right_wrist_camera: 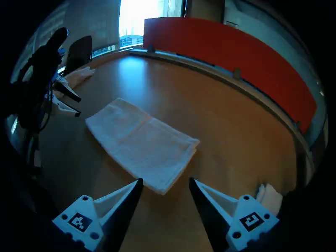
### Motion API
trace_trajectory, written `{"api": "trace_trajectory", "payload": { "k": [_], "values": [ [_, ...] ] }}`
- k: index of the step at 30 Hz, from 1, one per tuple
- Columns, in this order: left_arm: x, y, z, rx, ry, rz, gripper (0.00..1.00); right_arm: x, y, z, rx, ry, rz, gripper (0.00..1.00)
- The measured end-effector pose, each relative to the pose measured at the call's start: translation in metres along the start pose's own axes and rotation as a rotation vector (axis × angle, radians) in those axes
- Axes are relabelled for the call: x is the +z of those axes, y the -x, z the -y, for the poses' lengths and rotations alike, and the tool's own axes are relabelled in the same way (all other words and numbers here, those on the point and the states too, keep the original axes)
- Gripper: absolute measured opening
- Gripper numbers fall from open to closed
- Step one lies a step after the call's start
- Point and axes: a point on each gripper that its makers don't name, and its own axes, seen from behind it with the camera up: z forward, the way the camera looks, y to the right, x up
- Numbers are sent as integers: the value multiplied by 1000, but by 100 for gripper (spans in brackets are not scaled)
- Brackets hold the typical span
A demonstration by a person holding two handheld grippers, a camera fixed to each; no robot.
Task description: Fold towel
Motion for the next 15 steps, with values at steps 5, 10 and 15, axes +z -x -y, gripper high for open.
{"api": "trace_trajectory", "payload": {
  "k": [5,10,15],
  "values": [
    [-9,8,2,-34,-15,-9,95,2,2,1,-25,-17,5,84],
    [-20,18,7,-75,-39,-27,96,4,2,2,-42,-37,8,84],
    [-32,27,11,-116,-61,-39,95,8,1,2,-55,-53,10,84]
  ]
}}
